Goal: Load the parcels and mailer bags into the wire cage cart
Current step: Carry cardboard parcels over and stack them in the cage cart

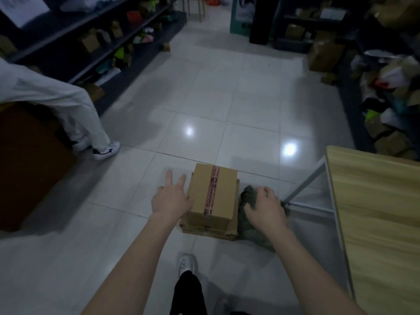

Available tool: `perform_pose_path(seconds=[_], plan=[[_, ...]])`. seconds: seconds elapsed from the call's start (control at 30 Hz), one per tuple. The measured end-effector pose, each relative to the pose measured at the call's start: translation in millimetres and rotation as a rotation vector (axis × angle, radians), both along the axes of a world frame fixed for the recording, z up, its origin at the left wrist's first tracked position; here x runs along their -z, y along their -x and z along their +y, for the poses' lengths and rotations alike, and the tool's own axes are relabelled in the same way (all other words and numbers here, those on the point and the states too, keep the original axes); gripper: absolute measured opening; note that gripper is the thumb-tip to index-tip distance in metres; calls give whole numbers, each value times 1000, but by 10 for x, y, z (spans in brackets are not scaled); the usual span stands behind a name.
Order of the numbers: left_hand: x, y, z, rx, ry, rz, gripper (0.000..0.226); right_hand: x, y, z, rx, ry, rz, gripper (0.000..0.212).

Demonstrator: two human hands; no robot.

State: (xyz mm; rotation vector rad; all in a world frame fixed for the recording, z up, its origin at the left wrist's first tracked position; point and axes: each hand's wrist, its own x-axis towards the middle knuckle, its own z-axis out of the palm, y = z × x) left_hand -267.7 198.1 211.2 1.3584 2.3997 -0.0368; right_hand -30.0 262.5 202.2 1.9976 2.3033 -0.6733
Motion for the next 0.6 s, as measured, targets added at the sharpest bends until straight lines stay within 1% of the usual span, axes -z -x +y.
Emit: perform_pose_path(seconds=[0.13, 0.23, 0.3, 0.47, 0.6], plan=[[77, 384, 353, 32, -51, 21, 74, 94, 457, 239, 35, 21, -10, 55], [155, 564, 599, 71, -86, 66, 77, 164, 612, 418, 101, 64, -53, 57], [293, 634, 763, 114, -76, 56, 77, 243, 645, 540, 127, 62, -55, 57], [939, 674, 1149, 146, -48, -29, 75, 674, 666, 781, 117, 86, -41, 61], [1682, 700, 1436, 93, -7, -96, 76, 1378, 661, 993, 58, 138, -45, 65]])
